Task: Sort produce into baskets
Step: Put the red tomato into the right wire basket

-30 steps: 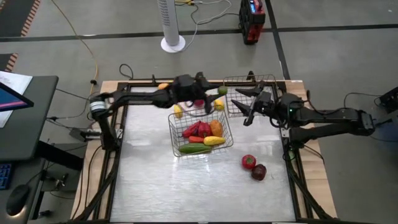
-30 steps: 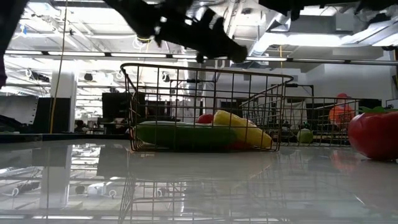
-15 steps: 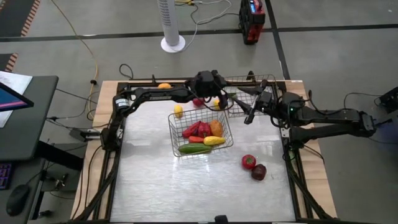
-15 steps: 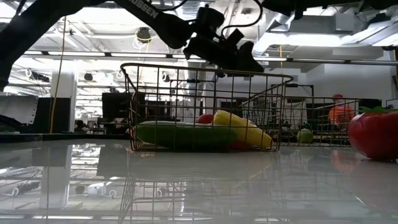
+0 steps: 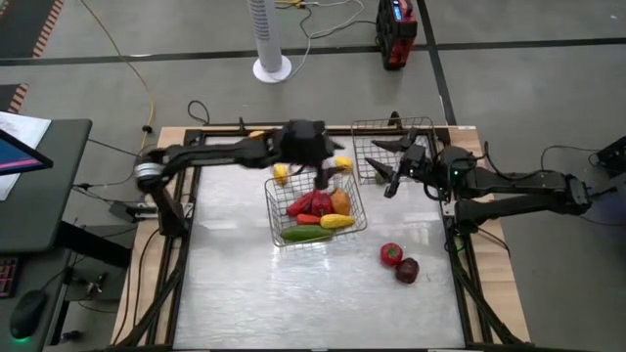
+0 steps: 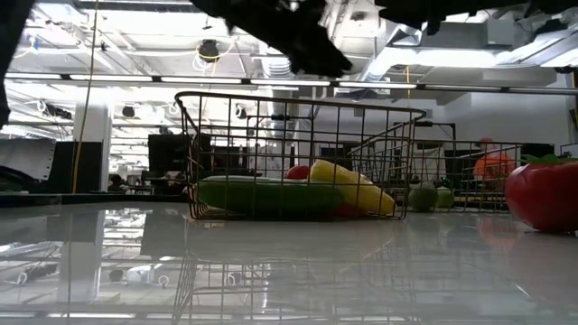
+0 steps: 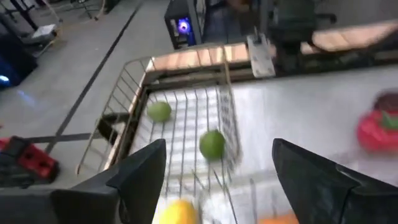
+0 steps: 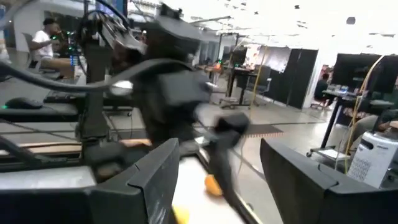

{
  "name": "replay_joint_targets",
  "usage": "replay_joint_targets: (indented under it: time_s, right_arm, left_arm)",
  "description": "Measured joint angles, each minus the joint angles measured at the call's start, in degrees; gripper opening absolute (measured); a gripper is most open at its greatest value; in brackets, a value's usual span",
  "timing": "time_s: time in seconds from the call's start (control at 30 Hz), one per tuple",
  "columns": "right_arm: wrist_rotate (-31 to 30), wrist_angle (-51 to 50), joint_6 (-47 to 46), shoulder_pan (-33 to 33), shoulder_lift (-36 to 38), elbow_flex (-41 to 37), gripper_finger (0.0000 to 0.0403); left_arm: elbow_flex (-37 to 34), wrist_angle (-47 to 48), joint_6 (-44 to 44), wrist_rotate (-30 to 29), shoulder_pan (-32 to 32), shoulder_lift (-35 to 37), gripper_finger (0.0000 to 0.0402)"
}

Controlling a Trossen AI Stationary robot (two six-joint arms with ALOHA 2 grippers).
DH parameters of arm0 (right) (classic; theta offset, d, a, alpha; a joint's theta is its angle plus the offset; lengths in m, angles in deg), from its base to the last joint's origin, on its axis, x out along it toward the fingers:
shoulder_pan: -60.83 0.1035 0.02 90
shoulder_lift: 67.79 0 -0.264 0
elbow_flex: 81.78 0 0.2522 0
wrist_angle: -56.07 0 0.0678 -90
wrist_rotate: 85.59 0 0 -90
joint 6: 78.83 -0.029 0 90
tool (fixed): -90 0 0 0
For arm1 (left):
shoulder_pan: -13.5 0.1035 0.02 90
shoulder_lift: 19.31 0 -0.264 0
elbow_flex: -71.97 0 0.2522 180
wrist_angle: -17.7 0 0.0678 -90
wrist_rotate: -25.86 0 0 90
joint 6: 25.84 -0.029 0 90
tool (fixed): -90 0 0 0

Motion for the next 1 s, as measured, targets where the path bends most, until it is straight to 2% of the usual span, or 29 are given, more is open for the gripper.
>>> replay_joint_targets:
  time_s: [0.17,0.33,0.47,0.57,0.63,0.83,1.0]
  right_arm:
    - [1.19,-2.01,-1.95,3.43,-0.5,0.0,0.0253]
    - [1.1,-3.12,-6.53,8.56,-2.47,0.02,0.0253]
    - [-7.43,-11.56,-12.03,13.55,-5.34,3.16,0.0253]
    - [-14.91,-23.83,-18.19,17.17,-8.23,7.34,0.0253]
    - [-16.78,-32.4,-23.77,19.05,-10.38,10.94,0.0253]
    - [-15.21,-50.35,-38.08,24.16,-17.81,21.02,0.0269]
    - [-6.43,-64.58,-50.22,24.27,-24.94,26.68,0.0304]
  left_arm:
    - [-14.66,-7.1,-1.24,-7.16,-3.82,14.55,0.0258]
    - [-26.66,-11.32,-0.02,-8.53,-6.89,28.81,0.0252]
    - [-32.26,-11.67,-0.09,-8.52,-8.42,38.49,0.0252]
    - [-35.63,-11.24,-0.78,-8.6,-8.97,44.0,0.0252]
    - [-38.07,-11.45,-1.43,-8.41,-9.2,47.82,0.0252]
    - [-41.43,-12.05,-2.23,-10.13,-9.16,54.92,0.0252]
    - [-41.48,-10.04,-0.91,-8.22,-9.2,57.29,0.0252]
